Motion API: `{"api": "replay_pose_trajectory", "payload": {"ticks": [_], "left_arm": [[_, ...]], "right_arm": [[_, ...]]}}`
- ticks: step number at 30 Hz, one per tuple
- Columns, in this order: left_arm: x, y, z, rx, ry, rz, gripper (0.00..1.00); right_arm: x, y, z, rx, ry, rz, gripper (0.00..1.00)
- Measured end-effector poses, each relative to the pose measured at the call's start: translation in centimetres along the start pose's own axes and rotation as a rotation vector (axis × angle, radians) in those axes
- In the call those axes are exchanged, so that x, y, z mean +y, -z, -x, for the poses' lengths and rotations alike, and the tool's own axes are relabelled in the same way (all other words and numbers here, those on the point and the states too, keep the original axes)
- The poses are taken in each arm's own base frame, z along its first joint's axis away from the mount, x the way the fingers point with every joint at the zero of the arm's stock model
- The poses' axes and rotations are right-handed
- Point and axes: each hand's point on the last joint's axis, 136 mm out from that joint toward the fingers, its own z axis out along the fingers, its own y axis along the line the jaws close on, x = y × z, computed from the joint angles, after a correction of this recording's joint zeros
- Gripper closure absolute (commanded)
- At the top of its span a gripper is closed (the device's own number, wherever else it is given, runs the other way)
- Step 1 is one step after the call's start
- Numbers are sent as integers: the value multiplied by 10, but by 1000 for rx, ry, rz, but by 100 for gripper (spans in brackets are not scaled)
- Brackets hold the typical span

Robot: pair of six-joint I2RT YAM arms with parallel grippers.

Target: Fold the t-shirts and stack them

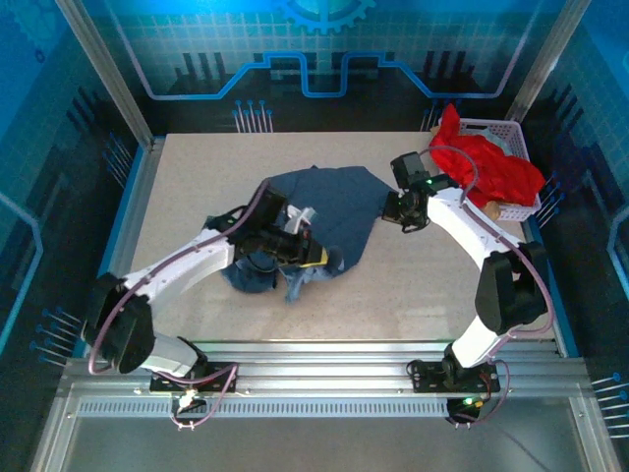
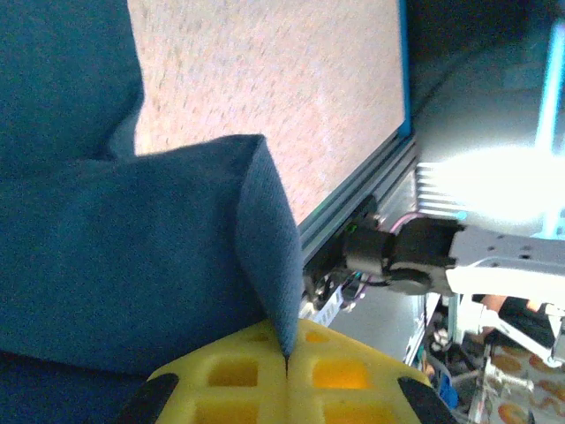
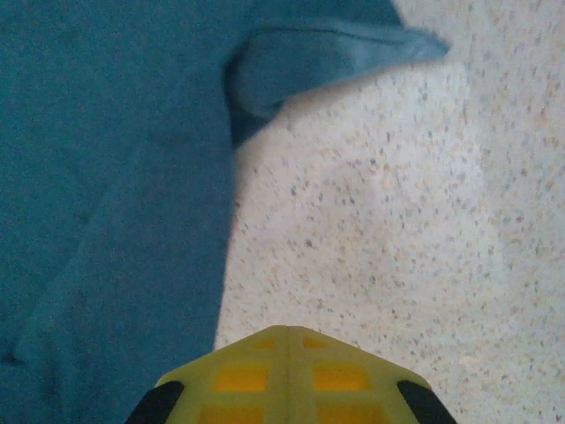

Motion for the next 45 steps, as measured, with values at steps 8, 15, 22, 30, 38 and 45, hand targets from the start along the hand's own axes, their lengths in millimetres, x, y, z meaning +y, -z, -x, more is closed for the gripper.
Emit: {"api": "replay_pose_trajectory", "payload": {"ticks": [8,15,22,30,38,45], "left_arm": [[3,-49,-31,155,-48,26,100],[-7,-69,-66,276,-132,34,100],[-39,-92,-67,299,-239,22,100],[-54,-85,20,40,-265,109,30],[7,-41,35,-128,-39,254,21],[136,59,-14,-319,480,434,46]], "right_arm": [[-4,-12,-25,89,-6,8,99],[-10,-28,-32,153,-19,1,61],[-13,-34,-37,187,-13,-7,41],[-17,-8,-54,184,-13,40,32],[-15,44,-75,113,-19,96,28],[18,28,-138,241,92,134,28]]}}
